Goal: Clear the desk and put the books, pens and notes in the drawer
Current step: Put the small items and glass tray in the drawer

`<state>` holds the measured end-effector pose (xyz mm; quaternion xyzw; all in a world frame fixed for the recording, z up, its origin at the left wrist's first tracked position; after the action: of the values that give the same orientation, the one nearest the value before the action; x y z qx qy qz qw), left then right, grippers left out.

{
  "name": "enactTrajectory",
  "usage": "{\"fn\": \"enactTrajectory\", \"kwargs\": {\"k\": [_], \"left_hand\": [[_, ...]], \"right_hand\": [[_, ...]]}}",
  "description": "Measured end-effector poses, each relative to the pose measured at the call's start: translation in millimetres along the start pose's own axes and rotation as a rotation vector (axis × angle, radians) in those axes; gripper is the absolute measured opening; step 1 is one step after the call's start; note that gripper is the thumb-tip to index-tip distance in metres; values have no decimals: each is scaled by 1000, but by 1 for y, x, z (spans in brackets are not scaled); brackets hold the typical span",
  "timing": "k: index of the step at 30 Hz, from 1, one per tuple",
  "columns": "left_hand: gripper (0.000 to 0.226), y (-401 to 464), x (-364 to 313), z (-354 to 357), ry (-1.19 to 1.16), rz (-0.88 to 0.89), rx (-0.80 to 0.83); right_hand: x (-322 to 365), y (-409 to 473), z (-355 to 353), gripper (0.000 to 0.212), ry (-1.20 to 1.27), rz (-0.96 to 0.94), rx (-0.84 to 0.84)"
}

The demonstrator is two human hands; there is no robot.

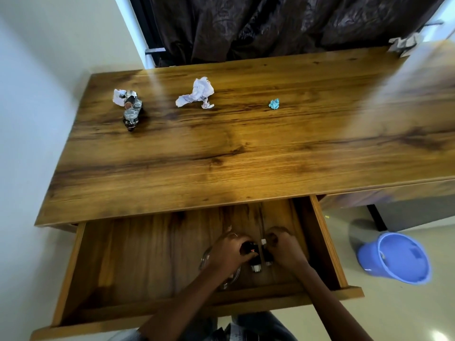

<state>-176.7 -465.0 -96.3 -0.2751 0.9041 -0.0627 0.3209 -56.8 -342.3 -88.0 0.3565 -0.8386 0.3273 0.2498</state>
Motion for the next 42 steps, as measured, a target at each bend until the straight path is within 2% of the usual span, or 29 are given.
{"fn": "enactTrajectory", "kwargs": {"k": [2,8,16,21,26,29,33,38,42], "left_hand": [[36,5,-4,0,70,20,44],[35,1,-12,3,223,85,149],[33,-8,-5,10,190,112,114],[34,-7,-9,11,174,118,147],[43,-11,-9,10,151,87,-12],[46,-12,-15,11,61,97,-127],[39,-9,-17,16,19,114,-243],[44,-10,-22,21,3,150,-274],[64,-12,-16,16,-16,97,-201]], "right_hand": [[5,5,-1,31,-31,-69,53],[-6,-1,5,20,-86,-94,173],[-12,-18,10,23,-10,-84,171],[-11,-18,8,24,10,-122,205],[-9,-19,-6,20,173,-55,37],[-2,-16,-13,13,435,-8,-9],[4,-14,-14,21,733,90,-54],[3,-14,-7,20,779,169,-112],[-8,-12,-8,16,681,274,-162]]}}
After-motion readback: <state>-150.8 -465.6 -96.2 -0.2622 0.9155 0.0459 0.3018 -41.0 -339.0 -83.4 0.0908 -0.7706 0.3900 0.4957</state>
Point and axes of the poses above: each hand's wrist, its own y-axis towards the middle knuckle, its own z-axis out of the palm, x = y × z, the point moved 1 cm from there along y, towards the middle knuckle, and after that the axes turned 9 degrees about -z, right-handed, at the moved point
